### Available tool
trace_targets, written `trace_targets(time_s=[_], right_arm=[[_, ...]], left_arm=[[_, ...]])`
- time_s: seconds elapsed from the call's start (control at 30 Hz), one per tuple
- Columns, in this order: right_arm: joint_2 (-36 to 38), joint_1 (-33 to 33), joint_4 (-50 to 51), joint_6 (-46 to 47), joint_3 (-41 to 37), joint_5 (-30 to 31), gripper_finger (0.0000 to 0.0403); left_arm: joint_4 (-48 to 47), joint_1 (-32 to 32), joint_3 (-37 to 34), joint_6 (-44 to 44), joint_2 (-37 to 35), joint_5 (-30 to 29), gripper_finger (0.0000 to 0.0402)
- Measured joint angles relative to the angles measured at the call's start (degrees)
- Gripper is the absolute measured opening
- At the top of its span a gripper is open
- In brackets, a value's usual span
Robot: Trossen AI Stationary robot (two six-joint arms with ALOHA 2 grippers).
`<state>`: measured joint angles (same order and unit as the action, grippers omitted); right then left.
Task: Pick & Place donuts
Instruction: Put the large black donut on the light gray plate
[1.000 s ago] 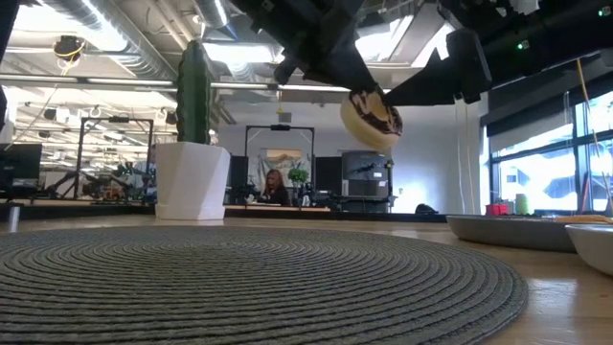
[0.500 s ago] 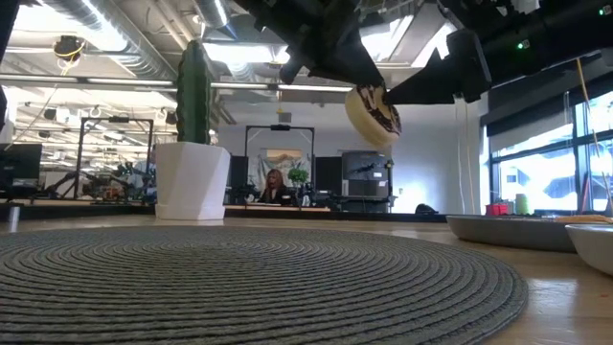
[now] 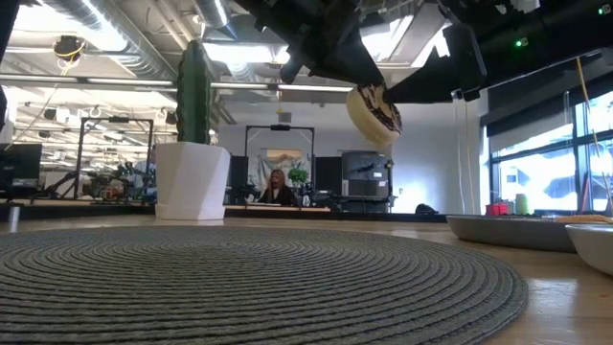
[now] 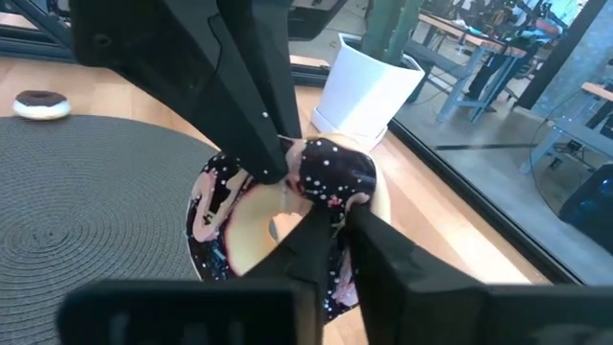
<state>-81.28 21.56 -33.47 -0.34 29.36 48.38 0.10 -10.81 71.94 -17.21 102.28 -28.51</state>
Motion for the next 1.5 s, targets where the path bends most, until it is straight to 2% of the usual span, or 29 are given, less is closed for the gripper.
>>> trace_targets(time_s=[0.2, 0.5, 0.87, 1.07, 1.2, 1.27, 1.33, 1.5], right_arm=[[0.0, 0.0, 0.0, -0.2, 0.0, 0.0, 0.0007], [0.0, 0.0, 0.0, -0.1, 0.0, 0.3, 0.0008], [0.0, 0.0, 0.1, 0.2, 0.0, 0.8, 0.0002], [1.5, 0.1, 0.7, 0.3, 0.0, 0.5, 0.0002], [4.5, 1.2, 2.6, 0.3, 0.0, -2.1, 0.0001], [6.6, 2.4, 5.0, 0.3, 0.0, -5.0, 0.0001], [9.3, 3.6, 11.9, 1.7, 1.0, -8.6, 0.0001], [13.1, 7.2, 46.4, 15.3, 12.2, -19.1, 0.0001]], left_arm=[[0.0, 0.0, 0.0, 0.0, 0.0, -0.2, 0.0015], [0.0, 0.0, 0.0, 3.3, 0.0, -1.9, 0.0033], [0.0, -0.9, 0.0, 3.0, -0.6, -1.7, 0.0117], [-5.0, -2.1, 0.0, 3.0, -3.6, -3.7, 0.0132], [-9.3, -3.3, 0.0, 2.1, -5.6, -5.6, 0.013], [-12.3, -3.9, 0.0, 1.2, -6.3, -5.8, 0.0128], [-15.3, -4.3, 0.0, -0.6, -6.6, -5.9, 0.0128], [-19.9, -5.0, 0.0, -4.7, -6.8, -5.9, 0.0131]])
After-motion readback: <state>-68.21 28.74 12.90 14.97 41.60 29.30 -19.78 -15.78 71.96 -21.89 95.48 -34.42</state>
